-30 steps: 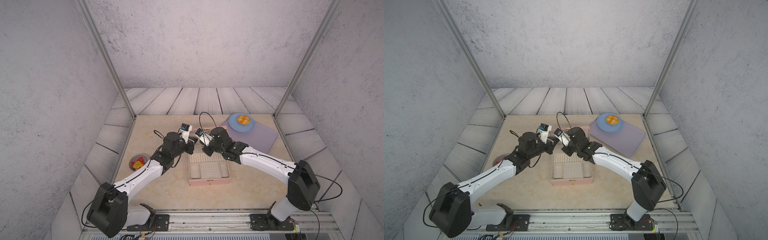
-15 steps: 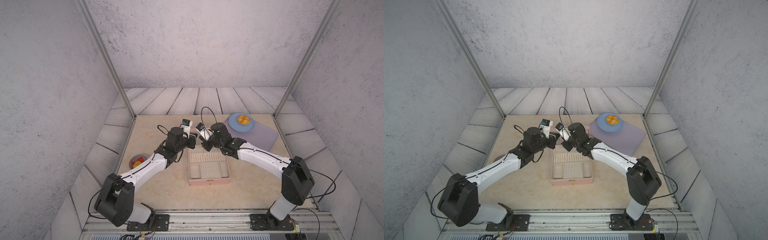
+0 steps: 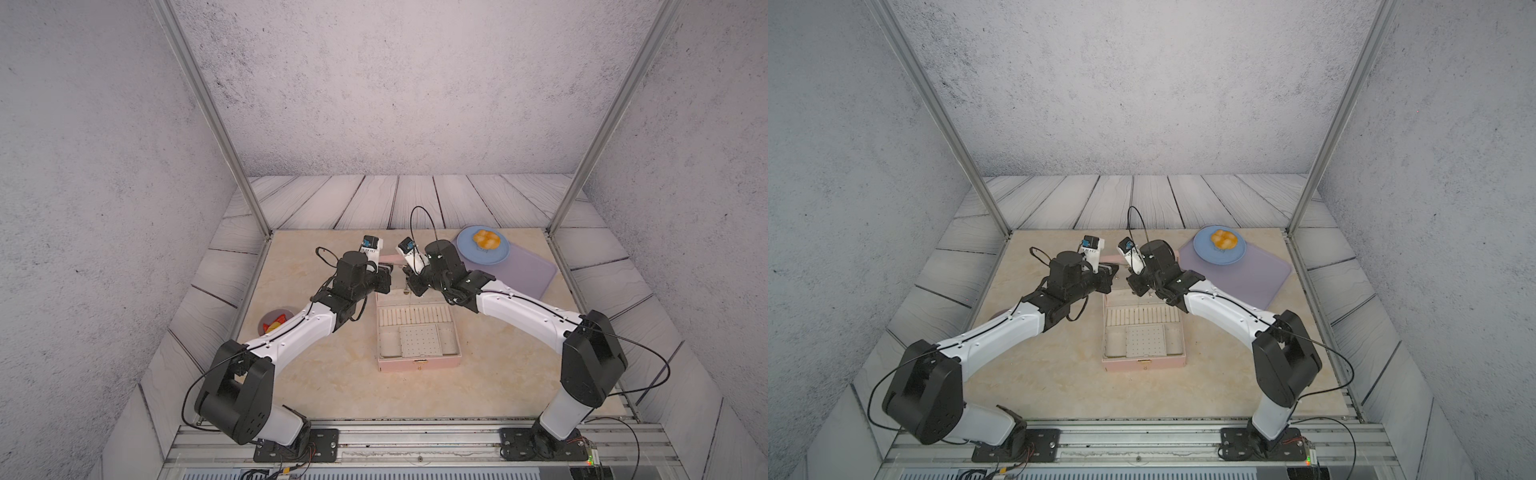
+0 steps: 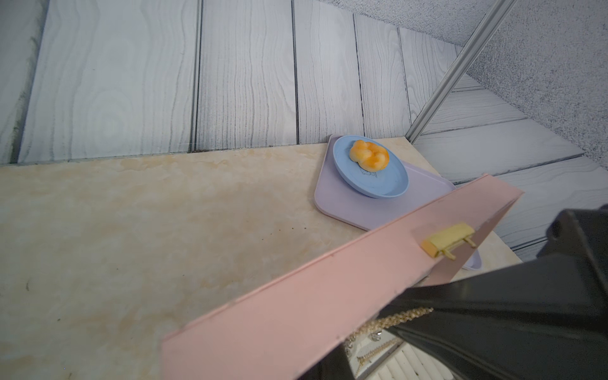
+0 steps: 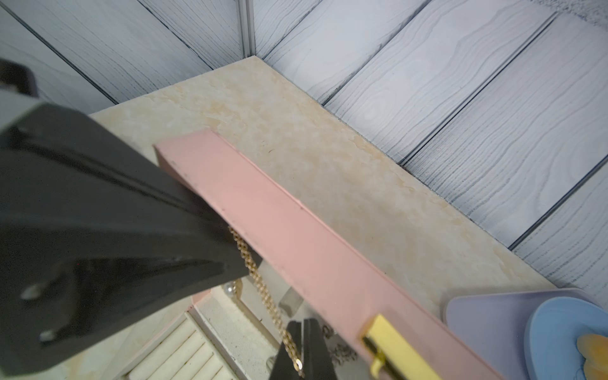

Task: Put jewelry chain into jewelry box
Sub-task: Hang the necklace on the jewelry box clasp.

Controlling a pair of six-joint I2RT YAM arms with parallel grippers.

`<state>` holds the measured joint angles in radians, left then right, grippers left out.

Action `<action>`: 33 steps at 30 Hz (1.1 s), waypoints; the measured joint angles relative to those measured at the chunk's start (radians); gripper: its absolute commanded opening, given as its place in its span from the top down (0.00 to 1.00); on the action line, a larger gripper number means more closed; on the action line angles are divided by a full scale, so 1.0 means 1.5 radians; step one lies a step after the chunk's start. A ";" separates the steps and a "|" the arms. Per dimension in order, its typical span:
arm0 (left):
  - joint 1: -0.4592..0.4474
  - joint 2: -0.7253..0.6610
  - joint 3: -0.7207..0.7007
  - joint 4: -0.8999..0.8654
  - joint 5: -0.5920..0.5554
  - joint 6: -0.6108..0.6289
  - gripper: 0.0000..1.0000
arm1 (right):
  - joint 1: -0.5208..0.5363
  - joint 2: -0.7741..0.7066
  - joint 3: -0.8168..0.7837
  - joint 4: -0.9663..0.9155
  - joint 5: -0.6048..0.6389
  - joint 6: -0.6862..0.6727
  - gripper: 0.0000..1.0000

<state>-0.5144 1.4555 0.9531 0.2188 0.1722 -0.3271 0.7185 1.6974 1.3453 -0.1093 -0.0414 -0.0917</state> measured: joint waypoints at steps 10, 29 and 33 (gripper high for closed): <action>0.002 0.003 0.003 -0.001 0.012 -0.010 1.00 | 0.000 0.014 0.020 -0.012 0.000 0.026 0.90; 0.003 0.008 0.005 0.001 0.021 -0.027 1.00 | 0.000 0.023 0.027 -0.032 0.009 0.060 0.83; 0.003 0.008 0.005 0.001 0.021 -0.027 1.00 | 0.000 0.022 0.027 -0.034 0.009 0.066 0.80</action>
<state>-0.5106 1.4670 0.9607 0.2195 0.2031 -0.3676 0.7185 1.7309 1.3865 -0.1608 -0.0280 0.0074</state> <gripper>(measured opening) 0.054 0.187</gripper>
